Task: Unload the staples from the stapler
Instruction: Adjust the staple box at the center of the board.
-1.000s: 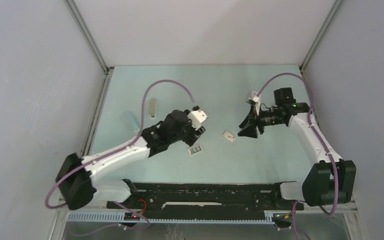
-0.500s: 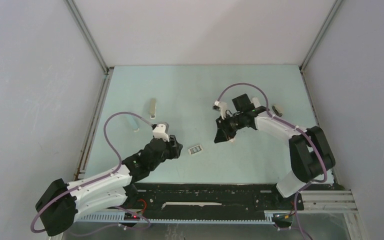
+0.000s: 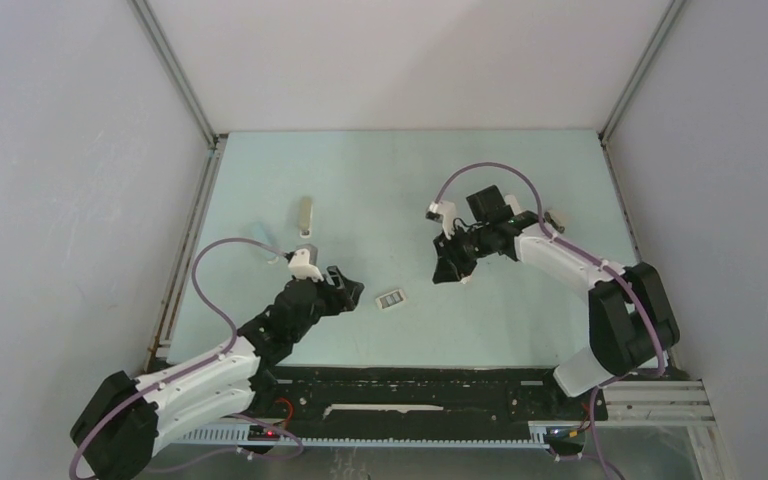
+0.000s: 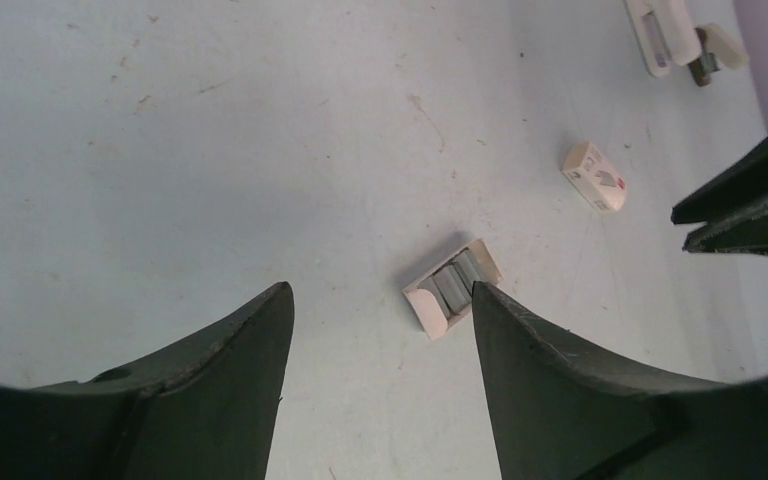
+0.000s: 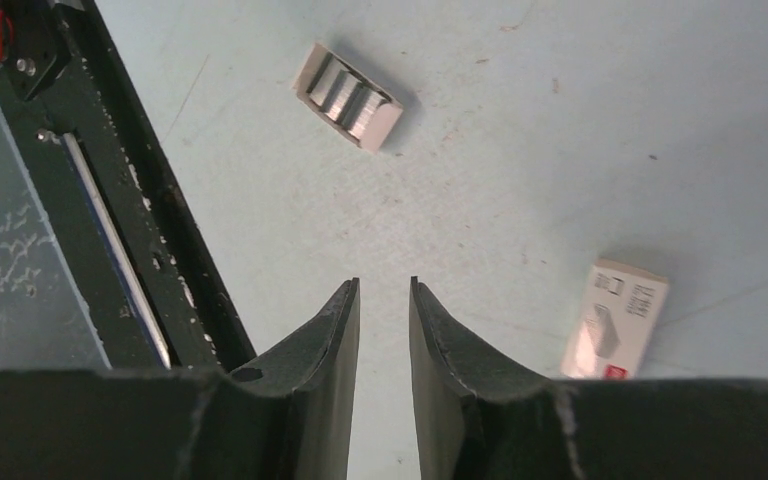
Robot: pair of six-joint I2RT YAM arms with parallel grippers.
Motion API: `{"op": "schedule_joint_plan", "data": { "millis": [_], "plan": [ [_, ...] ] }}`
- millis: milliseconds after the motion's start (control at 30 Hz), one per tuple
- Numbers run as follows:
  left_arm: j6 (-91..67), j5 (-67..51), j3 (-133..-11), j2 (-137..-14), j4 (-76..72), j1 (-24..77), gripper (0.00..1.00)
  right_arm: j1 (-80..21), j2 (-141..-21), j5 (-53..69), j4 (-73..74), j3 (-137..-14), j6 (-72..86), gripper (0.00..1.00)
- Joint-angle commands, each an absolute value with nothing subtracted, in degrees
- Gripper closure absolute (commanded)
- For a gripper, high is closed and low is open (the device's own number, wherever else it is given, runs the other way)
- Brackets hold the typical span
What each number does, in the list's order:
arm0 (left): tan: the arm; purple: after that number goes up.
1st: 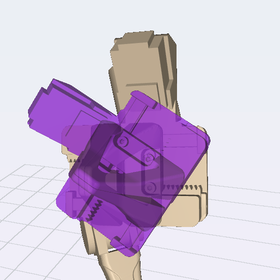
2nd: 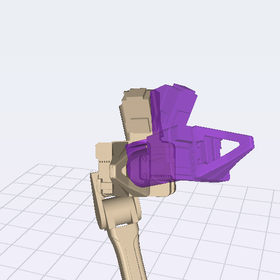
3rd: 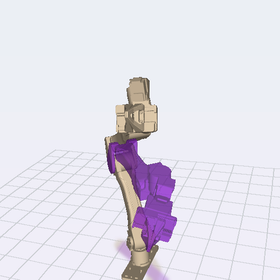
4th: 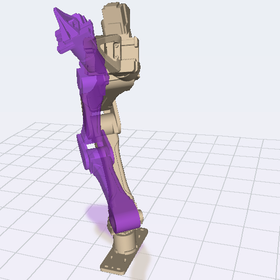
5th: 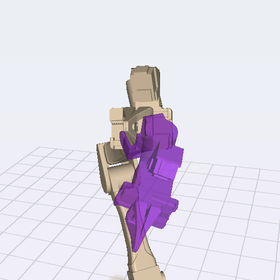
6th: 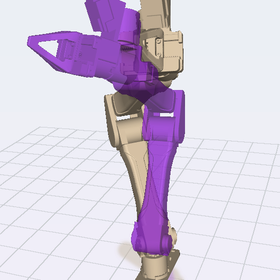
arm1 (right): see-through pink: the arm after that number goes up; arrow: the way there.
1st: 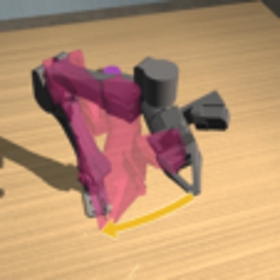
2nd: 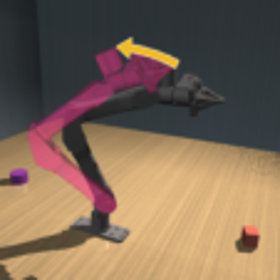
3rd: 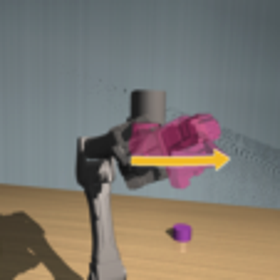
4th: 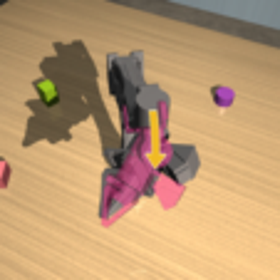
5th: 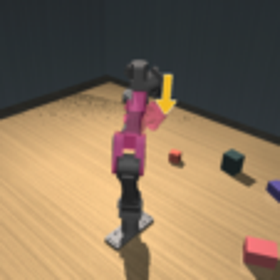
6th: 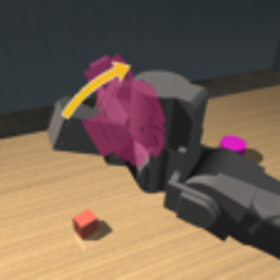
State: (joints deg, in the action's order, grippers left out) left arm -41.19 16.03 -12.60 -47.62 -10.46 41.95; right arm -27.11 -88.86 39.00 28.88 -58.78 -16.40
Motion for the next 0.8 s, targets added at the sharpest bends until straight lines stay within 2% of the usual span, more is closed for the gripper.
{"op": "schedule_joint_plan", "data": {
  "millis": [0, 200, 300, 400, 667, 767],
  "plan": [
    [-42.7, 10.4, -10.4, -46.9, -17.1, 39.9, 0.28, -23.3, -84.6, 38.7, 30.6, -59.7, -20.9, 0.66],
    [-44.6, 7.2, -9.8, -49.8, -20.0, 38.5, 0.29, -18.8, -81.7, 40.3, 28.7, -56.8, -20.4, 0.65],
    [-44.8, 5.9, -10.5, -51.9, -20.3, 38.2, 0.3, -19.9, -81.3, 40.3, 25.9, -55.0, -18.1, 0.65],
    [-45.1, 4.5, -11.3, -54.4, -20.8, 38.0, 0.36, -23.3, -82.6, 38.6, 23.9, -54.0, -15.5, 0.67],
    [-46.1, 3.3, -11.9, -57.9, -21.0, 37.9, 0.38, -29.4, -92.8, 30.4, 17.4, -57.5, 1.1, 0.74],
    [-46.5, 3.7, -11.9, -58.7, -21.1, 37.9, 0.46, -30.1, -97.8, 30.3, 18.3, -60.7, 5.7, 0.76]
  ]
}}
